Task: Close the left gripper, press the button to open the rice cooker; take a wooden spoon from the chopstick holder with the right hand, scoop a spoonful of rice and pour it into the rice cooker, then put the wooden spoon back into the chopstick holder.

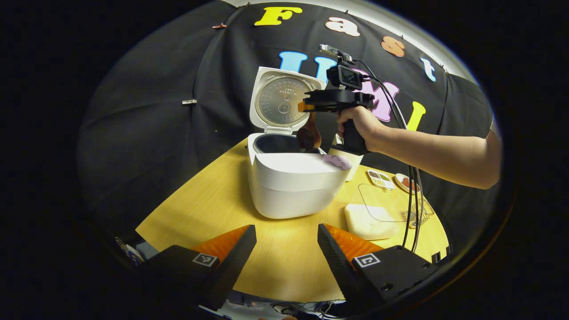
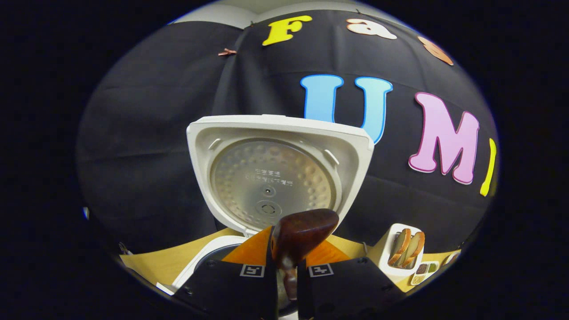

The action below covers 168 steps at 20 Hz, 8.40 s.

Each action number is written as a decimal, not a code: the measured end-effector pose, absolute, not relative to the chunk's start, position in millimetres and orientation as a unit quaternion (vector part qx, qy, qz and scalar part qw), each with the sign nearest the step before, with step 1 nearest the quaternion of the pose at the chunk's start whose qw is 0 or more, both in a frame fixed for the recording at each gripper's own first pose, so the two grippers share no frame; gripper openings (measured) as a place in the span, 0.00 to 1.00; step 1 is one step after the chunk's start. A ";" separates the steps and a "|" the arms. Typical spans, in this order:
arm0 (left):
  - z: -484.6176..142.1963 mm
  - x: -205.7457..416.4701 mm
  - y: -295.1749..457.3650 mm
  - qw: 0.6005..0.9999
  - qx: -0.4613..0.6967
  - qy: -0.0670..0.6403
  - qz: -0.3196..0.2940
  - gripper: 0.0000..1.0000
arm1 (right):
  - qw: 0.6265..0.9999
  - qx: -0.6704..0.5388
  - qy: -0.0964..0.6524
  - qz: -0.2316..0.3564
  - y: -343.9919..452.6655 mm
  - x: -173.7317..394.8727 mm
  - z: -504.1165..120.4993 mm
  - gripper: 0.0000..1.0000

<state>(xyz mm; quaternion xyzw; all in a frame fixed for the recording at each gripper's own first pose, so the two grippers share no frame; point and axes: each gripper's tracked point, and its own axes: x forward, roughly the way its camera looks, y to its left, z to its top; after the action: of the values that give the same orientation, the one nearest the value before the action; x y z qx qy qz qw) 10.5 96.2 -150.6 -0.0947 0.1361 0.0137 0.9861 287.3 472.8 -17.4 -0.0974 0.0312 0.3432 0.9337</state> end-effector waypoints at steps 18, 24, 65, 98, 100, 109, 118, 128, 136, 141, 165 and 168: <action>-97.0 31.0 43.8 0.993 -0.079 0.080 0.029 0.96 | 0.932 0.140 0.090 0.323 321.8 280.8 61.5 0.20; -73.0 41.8 7.9 0.994 -0.080 0.066 0.034 0.96 | 0.952 0.176 0.095 0.233 154.9 281.4 68.8 0.21; -5.2 42.0 0.8 0.987 -0.078 0.044 0.130 0.96 | 0.932 0.259 0.255 -0.006 -126.3 233.3 -179.0 0.99; 151.4 297.7 76.8 0.997 0.025 0.008 0.068 0.98 | 0.973 0.046 0.224 0.002 -81.4 41.7 -136.8 0.99; 129.0 285.9 42.4 0.998 -0.021 0.023 0.048 0.98 | 0.970 0.048 0.238 0.017 -64.4 38.0 -144.6 0.99; 169.5 275.8 -81.4 1.000 -0.006 0.013 -0.009 0.95 | 0.965 0.067 0.240 0.076 6.2 36.4 -150.1 0.99; 211.2 325.4 45.2 0.991 0.110 -0.025 0.069 0.95 | 0.960 0.059 0.261 0.084 6.6 17.0 -164.0 0.99; 208.1 365.5 173.2 0.982 0.122 -0.076 0.119 0.96 | 0.942 -0.015 0.324 0.089 3.7 -21.5 -195.6 0.99; 188.7 362.4 178.7 0.990 0.039 -0.074 0.110 0.98 | 0.937 -0.007 0.340 0.084 12.3 -23.4 -203.8 0.99; 181.7 345.5 171.5 0.993 0.024 -0.043 0.105 0.99 | 0.936 -0.005 0.338 0.096 21.0 -16.9 -202.0 0.99; -20.0 223.0 101.4 0.974 -0.087 0.156 0.142 0.95 | 0.938 0.028 0.320 0.129 -4.0 3.8 -191.9 0.99; -56.1 224.4 97.5 0.967 -0.098 0.182 0.147 0.96 | 0.937 0.020 0.324 0.132 -6.0 2.4 -194.8 0.99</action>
<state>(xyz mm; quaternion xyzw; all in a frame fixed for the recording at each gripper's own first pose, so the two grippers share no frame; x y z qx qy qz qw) 224.4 97.5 -56.1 -0.0978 0.1818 0.1474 0.9673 2.4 -6.0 -194.8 0.0204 0.3243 0.1318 0.9365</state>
